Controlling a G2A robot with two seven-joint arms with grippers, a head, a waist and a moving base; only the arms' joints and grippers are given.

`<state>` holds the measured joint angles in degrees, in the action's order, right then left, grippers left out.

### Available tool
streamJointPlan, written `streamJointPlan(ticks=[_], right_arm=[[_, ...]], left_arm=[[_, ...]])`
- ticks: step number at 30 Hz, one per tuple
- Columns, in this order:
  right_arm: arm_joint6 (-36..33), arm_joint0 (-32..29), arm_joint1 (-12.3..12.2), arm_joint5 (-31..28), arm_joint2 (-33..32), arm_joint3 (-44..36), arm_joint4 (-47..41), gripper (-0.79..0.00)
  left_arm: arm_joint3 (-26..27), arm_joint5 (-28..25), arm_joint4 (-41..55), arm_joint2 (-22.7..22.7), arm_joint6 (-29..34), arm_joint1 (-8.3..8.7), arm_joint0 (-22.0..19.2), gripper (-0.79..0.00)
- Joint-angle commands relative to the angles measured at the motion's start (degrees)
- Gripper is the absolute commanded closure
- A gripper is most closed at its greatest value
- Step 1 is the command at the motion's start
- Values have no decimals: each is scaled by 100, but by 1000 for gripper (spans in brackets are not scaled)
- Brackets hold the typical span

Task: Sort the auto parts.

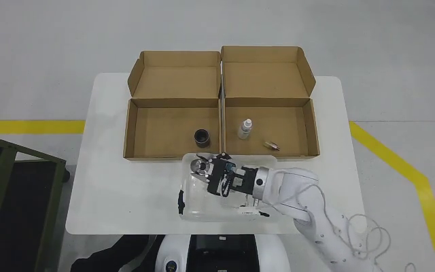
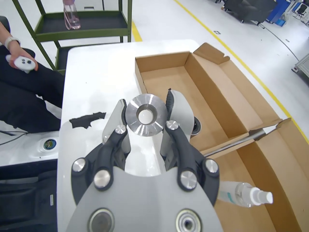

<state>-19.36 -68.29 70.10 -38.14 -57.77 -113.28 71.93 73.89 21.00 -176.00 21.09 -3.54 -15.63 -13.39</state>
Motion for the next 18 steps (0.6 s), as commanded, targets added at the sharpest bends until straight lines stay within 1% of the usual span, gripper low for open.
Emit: streamJointPlan(ticks=[1, 9, 18], right_arm=[[135, 0, 1, -29, -55, -60, -338, 0], [483, 27, -17, 23, -416, -448, -1163, 0], [906, 133, -29, 161, -834, -493, -1780, 0]], left_arm=[[0, 0, 0, 0, 0, 0, 0, -785], [0, 0, 0, 0, 0, 0, 0, -785], [0, 0, 0, 0, 0, 0, 0, -785]])
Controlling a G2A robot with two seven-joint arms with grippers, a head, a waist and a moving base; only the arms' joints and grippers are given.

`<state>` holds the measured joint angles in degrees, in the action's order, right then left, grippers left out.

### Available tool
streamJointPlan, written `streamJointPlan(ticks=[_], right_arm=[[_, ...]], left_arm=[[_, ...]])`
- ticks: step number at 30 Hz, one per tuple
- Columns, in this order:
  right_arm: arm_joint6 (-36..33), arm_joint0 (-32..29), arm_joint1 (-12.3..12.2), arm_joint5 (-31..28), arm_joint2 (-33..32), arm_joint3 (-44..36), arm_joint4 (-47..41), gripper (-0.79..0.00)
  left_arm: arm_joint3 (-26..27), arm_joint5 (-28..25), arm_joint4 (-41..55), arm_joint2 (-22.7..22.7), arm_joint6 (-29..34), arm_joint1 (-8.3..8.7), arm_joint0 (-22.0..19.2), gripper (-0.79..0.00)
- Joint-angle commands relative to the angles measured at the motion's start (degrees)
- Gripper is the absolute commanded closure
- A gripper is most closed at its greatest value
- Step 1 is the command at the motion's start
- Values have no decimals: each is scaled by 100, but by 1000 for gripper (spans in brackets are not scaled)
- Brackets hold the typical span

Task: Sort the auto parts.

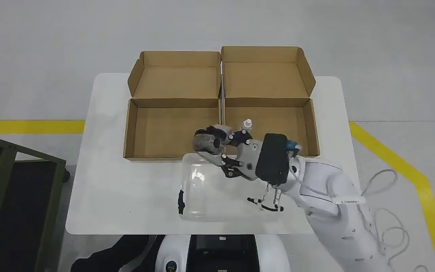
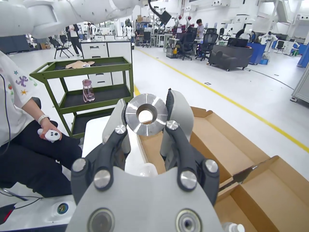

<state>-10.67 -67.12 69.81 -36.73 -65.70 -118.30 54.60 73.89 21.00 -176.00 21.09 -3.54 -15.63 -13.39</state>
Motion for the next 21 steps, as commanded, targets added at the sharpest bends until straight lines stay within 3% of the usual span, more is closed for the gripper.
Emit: streamJointPlan(ticks=[1, 21], right_arm=[[73, 32, -1, 40, -82, 19, -88, 0], [408, 197, -15, 147, -426, 129, -278, 0]], left_arm=[[0, 0, 0, 0, 0, 0, 0, -785], [0, 0, 0, 0, 0, 0, 0, -785]])
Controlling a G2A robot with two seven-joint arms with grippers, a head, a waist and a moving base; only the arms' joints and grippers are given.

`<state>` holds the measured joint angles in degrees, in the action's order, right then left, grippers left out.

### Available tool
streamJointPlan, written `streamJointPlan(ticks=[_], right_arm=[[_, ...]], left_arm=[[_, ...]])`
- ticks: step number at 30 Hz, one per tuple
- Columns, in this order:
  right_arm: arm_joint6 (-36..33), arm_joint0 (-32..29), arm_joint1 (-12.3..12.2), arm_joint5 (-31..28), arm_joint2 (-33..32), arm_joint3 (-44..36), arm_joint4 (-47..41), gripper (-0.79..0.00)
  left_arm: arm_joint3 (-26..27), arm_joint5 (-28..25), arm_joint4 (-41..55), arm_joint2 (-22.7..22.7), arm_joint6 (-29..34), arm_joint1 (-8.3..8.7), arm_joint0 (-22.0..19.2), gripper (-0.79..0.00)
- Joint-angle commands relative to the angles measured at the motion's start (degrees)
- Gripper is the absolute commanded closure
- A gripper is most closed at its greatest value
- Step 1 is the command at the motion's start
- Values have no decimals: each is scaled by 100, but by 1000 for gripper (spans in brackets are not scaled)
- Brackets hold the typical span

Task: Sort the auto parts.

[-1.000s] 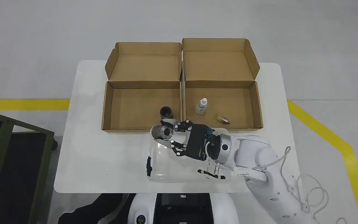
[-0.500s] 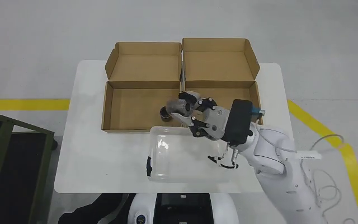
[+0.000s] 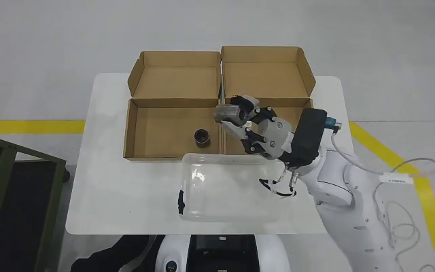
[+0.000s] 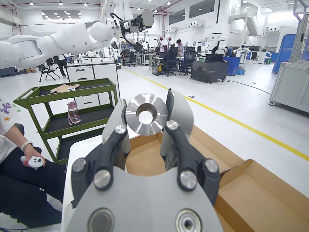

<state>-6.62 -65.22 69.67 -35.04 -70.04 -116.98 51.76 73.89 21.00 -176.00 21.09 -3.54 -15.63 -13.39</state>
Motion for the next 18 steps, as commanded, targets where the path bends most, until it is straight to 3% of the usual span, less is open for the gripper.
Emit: streamJointPlan(ticks=[1, 18], right_arm=[[9, 11, 0, -31, 17, -3, 6, 0], [-409, 215, 62, -87, 852, 527, 638, 0]], left_arm=[[0, 0, 0, 0, 0, 0, 0, -785], [0, 0, 0, 0, 0, 0, 0, -785]])
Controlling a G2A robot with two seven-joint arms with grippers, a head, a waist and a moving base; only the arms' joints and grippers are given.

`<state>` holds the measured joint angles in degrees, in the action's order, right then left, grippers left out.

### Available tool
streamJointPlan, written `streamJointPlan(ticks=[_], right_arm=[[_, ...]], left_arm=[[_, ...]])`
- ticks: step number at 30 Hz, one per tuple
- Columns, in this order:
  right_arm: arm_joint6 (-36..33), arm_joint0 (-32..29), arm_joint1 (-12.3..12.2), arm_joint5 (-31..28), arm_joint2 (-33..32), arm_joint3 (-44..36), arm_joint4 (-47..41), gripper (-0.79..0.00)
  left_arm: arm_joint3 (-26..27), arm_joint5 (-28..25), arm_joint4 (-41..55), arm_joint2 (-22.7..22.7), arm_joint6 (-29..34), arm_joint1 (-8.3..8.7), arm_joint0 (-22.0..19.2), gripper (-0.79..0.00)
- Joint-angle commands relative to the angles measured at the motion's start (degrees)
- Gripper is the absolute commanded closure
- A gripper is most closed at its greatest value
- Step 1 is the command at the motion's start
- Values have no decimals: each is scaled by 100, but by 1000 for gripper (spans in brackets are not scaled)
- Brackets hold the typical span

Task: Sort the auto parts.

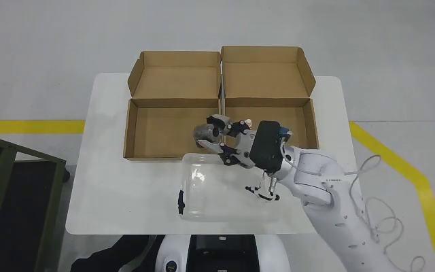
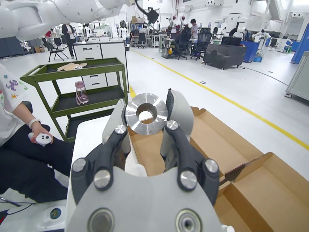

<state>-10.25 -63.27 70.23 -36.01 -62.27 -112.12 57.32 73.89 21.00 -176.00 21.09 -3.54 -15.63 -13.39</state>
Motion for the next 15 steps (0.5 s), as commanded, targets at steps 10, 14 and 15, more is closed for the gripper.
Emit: streamJointPlan(ticks=[10, 14, 15], right_arm=[[-325, 580, 184, 237, 1049, 858, 792, 0], [-369, 918, 304, 453, 1434, 1211, 1033, 0], [-375, 981, 335, 516, 1522, 1284, 1069, 0]], left_arm=[[0, 0, 0, 0, 0, 0, 0, -785], [0, 0, 0, 0, 0, 0, 0, -785], [0, 0, 0, 0, 0, 0, 0, -785]])
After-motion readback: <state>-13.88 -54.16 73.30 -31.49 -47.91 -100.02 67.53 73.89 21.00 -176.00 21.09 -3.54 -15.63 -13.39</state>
